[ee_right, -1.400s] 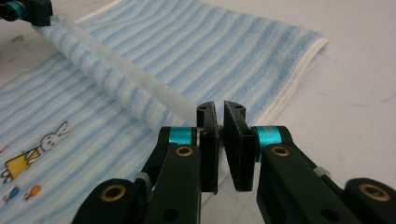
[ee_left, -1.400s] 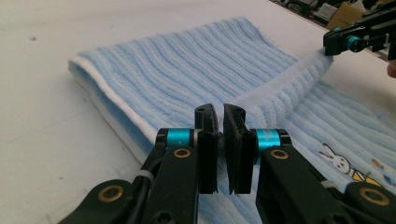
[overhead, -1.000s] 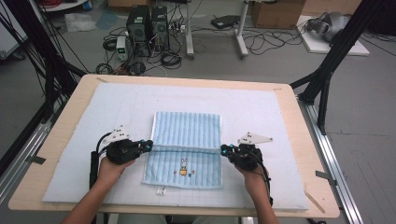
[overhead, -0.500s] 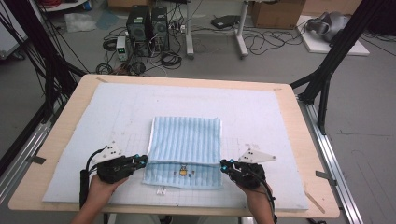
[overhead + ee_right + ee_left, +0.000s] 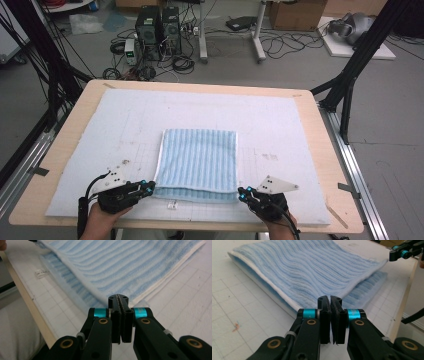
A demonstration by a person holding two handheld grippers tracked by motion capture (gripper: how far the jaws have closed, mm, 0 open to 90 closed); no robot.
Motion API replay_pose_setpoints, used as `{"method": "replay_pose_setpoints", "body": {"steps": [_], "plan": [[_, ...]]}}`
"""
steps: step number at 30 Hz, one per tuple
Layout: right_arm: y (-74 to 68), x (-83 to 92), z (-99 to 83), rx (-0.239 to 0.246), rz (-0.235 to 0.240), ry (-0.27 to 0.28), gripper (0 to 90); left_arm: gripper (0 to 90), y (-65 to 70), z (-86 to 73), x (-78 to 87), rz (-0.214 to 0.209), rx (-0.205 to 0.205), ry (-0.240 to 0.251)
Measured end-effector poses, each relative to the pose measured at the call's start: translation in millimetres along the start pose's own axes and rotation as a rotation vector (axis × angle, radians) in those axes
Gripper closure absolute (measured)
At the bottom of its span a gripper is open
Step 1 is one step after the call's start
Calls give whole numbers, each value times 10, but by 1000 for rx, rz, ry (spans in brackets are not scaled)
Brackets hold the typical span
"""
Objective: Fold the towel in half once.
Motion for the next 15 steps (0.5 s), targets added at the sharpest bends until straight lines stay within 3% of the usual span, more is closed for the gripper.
{"method": "replay_pose_setpoints", "body": {"steps": [1, 3, 4, 9, 15], "plan": [[11, 1, -21, -1, -3, -5, 872, 825, 2, -17, -9, 2, 15, -7], [40, 0, -40, -19, -13, -7, 801, 622, -31, -32, -20, 17, 57, -8], [59, 4, -35, -31, -10, 1, 790, 587, -49, -27, -17, 19, 68, -2], [63, -49, 9, -37, -24, 12, 673, 571, -110, 13, -14, 57, 72, 19], [-46, -247, -33, 30, 9, -68, 671, 574, -70, -57, -143, 31, 47, -50]]}}
Point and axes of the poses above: each handheld gripper's, and its own axes: x roughly backward along the jaws, z roughly out of its top, y roughly to its right, the point moved 4 cm from there along -x, roughly forward along the jaws, and after that the axes turned 14 degrees about -x, right-handed, at the moved point
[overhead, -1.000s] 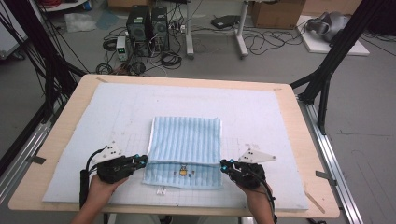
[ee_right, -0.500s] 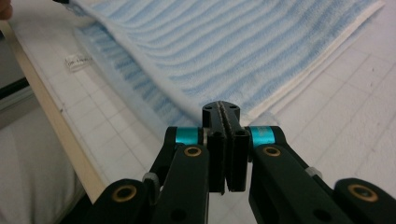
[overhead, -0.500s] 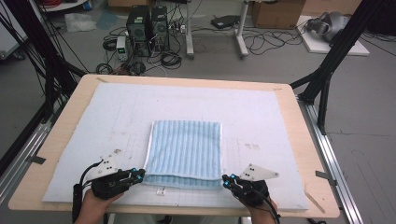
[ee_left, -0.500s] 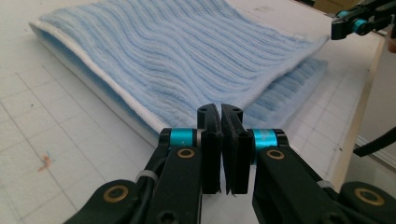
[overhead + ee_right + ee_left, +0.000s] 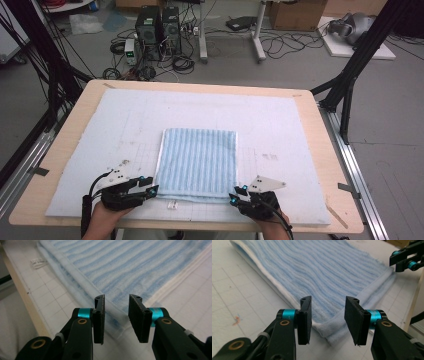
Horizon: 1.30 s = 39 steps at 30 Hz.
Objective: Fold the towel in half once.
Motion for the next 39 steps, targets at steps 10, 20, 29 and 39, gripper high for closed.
{"method": "replay_pose_setpoints", "body": {"steps": [10, 20, 29, 39], "plan": [[-3, -89, -3, 31, -18, -43, 876, 825, 47, 7, -92, 52, -36, -76], [-130, 120, 77, 58, 34, 5, 875, 819, 88, 128, 150, 34, -50, 7], [-97, 59, 2, 75, 17, -83, 750, 692, 97, 38, 85, -2, -30, -65], [96, -35, 200, -13, 48, 15, 631, 594, -118, 278, -43, 21, -21, 37]]}}
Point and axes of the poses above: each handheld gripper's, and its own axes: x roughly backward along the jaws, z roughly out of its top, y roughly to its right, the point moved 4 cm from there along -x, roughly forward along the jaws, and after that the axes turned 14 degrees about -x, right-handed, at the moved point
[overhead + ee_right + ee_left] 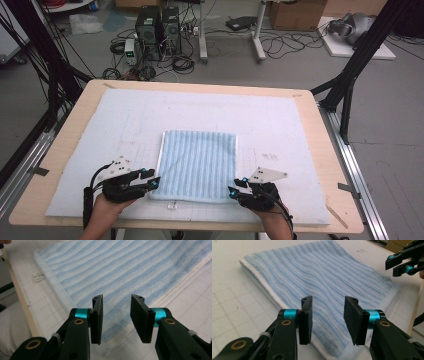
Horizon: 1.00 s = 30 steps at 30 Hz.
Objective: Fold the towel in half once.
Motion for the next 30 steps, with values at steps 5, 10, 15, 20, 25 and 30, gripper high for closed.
{"method": "replay_pose_setpoints", "body": {"steps": [5, 10, 15, 20, 25, 30], "plan": [[25, -217, 19, 53, 22, -103, 639, 675, -141, 57, -190, 17, 5, -37], [58, -213, 21, 116, 33, -176, 641, 698, -373, 113, -382, 43, 34, -69], [100, -189, 40, 94, 97, -192, 574, 702, -573, 184, -604, 69, 35, -111], [237, -178, 157, 32, 165, -95, 534, 699, -714, 245, -781, 81, 54, -123], [333, -160, 268, 1, 157, -31, 519, 703, -842, 228, -935, 137, 66, -173], [416, -200, 302, -16, 110, -22, 519, 734, -939, 175, -996, 188, 72, -183]]}}
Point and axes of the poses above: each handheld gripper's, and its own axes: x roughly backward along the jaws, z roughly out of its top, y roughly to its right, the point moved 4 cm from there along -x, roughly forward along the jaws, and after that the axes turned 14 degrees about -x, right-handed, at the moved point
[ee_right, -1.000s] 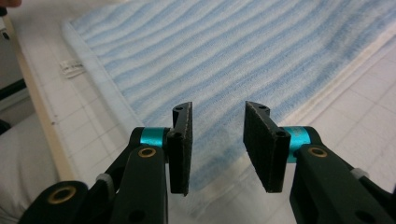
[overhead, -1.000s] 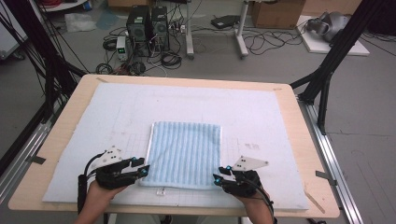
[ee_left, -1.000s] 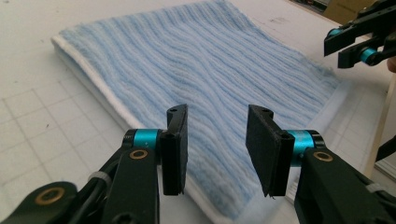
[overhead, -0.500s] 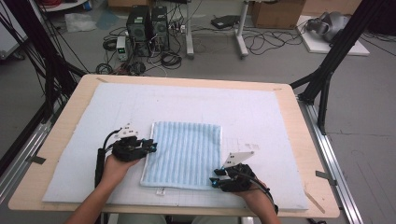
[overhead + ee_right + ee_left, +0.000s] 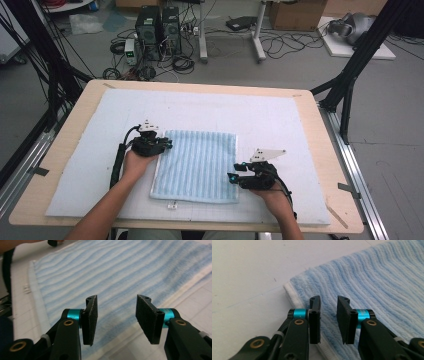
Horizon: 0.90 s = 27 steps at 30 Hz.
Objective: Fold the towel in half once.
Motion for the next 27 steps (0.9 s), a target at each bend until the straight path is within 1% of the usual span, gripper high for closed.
{"method": "replay_pose_setpoints", "body": {"steps": [1, 2, 3, 5, 6, 8, 10, 11, 12, 13, 15, 17, 19, 20, 21, 23, 24, 25, 26, 27], "plan": [[15, -10, 5, -6, -13, 4, 519, 738, -14, -1, -2, 26, -23, -6], [30, -15, 11, -11, -27, 5, 519, 754, -28, -5, -7, 34, -24, -4], [46, -20, 19, -15, -46, 7, 520, 754, -35, -8, -12, 30, -5, 2], [79, -28, 48, -21, -75, 23, 520, 744, -32, -11, -4, 24, -11, 0], [92, -27, 64, -33, -93, 35, 520, 737, -32, -11, -1, 26, -6, 1], [137, -36, 107, -33, -148, 51, 533, 723, -47, -16, 10, 22, -3, -1], [187, -55, 162, -33, -185, 67, 594, 716, -54, -20, 11, 15, 11, 5], [211, -70, 197, -18, -199, 73, 655, 714, -55, -22, 12, 14, 10, 4], [230, -90, 235, -4, -217, 79, 683, 714, -56, -23, 11, 12, 11, 6], [256, -118, 280, 2, -228, 85, 711, 713, -57, -25, 12, 11, 9, 5], [300, -186, 376, -4, -234, 95, 737, 713, -58, -26, 11, 11, 10, 7], [347, -272, 470, -34, -234, 98, 738, 714, -67, -29, 11, 6, 17, 10], [392, -356, 530, -38, -245, 82, 740, 716, -68, -30, 9, 4, 25, 12], [450, -437, 570, -48, -271, 65, 740, 717, -71, -32, 12, 3, 22, 9], [495, -486, 588, -64, -286, 45, 740, 718, -71, -32, 13, 3, 22, 8], [598, -558, 592, -82, -341, 6, 759, 719, -72, -32, 10, 2, 27, 12], [628, -562, 598, -111, -330, 20, 780, 720, -72, -33, 10, 1, 32, 13], [649, -552, 604, -123, -345, 24, 788, 721, -74, -33, 11, 1, 35, 14], [652, -542, 606, -114, -373, 26, 781, 720, -73, -31, 11, 1, 39, 15], [659, -535, 607, -109, -392, 29, 734, 718, -77, -28, 16, 0, 39, 11]]}}
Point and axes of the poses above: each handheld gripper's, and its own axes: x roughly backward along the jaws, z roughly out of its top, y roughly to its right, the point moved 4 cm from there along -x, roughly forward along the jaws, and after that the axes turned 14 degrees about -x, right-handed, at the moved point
